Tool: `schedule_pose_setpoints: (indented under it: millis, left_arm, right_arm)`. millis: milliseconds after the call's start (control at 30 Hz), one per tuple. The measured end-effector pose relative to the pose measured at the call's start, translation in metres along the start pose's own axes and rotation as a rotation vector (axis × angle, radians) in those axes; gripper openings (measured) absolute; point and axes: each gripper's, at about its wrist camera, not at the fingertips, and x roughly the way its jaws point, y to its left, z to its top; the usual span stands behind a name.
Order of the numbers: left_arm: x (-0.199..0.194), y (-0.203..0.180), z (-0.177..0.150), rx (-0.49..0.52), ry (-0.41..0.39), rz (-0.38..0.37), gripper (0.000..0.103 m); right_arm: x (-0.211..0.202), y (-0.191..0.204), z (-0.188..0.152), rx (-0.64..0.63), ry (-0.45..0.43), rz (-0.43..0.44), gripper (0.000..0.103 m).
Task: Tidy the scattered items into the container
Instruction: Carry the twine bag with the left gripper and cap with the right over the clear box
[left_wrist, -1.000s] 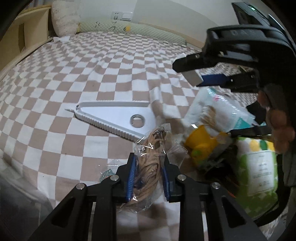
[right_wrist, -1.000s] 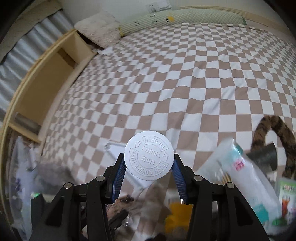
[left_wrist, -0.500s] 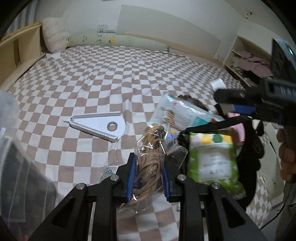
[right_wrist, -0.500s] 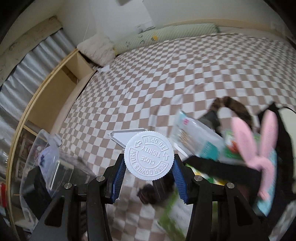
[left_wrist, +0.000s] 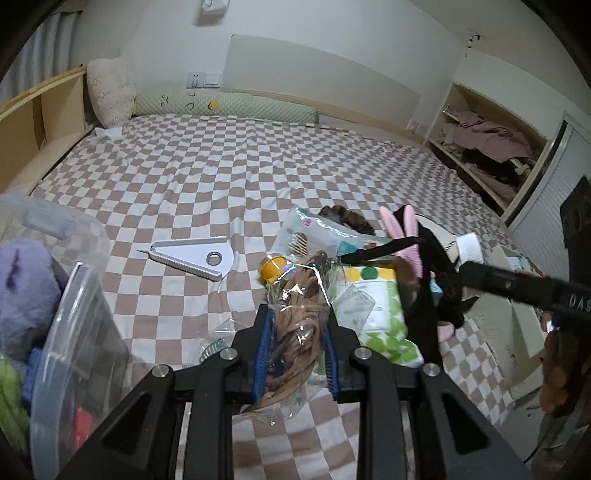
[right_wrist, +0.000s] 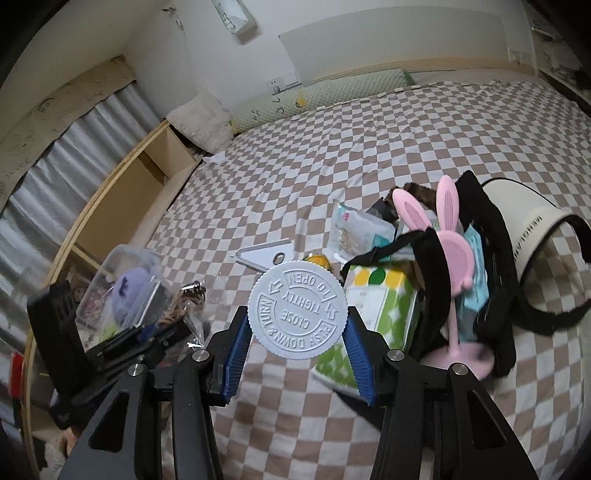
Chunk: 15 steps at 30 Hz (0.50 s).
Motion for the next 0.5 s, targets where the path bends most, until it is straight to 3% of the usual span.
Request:
schedule_pose_setpoints:
  millis: [500]
  left_arm:
    - [-0.057,-0.003,-0.026,-0.012,-0.011,-0.008,0.026]
  right_arm:
    - [-0.033,0.029,-0.052,-0.027,-0.013,-0.012,0.051]
